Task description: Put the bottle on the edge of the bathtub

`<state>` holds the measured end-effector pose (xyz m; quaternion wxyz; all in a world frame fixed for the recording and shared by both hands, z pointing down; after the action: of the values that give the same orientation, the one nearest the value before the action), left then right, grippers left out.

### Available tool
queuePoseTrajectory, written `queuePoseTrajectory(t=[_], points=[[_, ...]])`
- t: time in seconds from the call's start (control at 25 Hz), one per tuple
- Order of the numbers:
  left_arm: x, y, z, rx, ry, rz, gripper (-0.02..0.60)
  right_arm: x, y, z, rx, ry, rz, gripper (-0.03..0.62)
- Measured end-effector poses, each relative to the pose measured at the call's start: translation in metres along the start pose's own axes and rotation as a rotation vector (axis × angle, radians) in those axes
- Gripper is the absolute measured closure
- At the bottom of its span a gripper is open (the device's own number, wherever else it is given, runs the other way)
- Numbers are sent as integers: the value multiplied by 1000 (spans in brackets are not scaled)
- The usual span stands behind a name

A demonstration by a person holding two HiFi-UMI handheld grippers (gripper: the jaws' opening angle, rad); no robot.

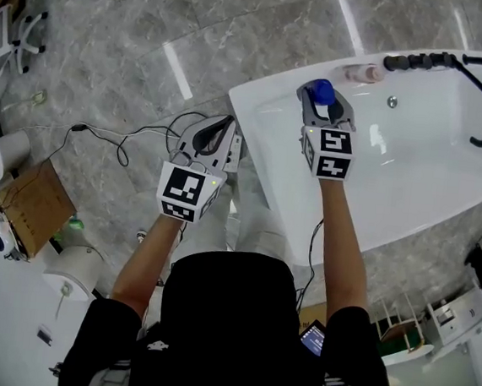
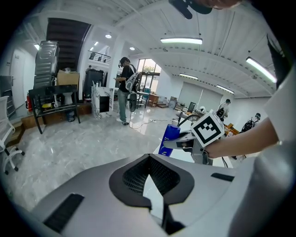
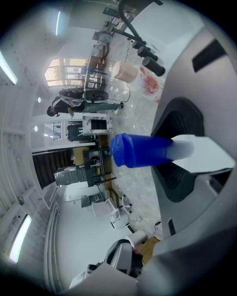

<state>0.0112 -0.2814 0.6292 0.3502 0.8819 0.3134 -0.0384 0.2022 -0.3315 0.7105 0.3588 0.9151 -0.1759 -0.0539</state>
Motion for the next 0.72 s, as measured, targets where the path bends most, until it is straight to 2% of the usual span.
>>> queuePoseTrajectory(t=[0.72], points=[[-18,6,-29,-38,-42,32,569,-8,45,-4,9,-63,11,434]])
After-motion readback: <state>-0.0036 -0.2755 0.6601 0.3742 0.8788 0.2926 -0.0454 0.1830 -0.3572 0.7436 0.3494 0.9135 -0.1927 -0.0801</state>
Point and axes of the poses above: the fingertips, and each gripper's own axes: y forward along the fingers, x to its right, z out of its top, the point moved 3 cm from there along -y, backward along the fingers, and after that the axes turned 5 degrees about -y, right-handed, at the moved point
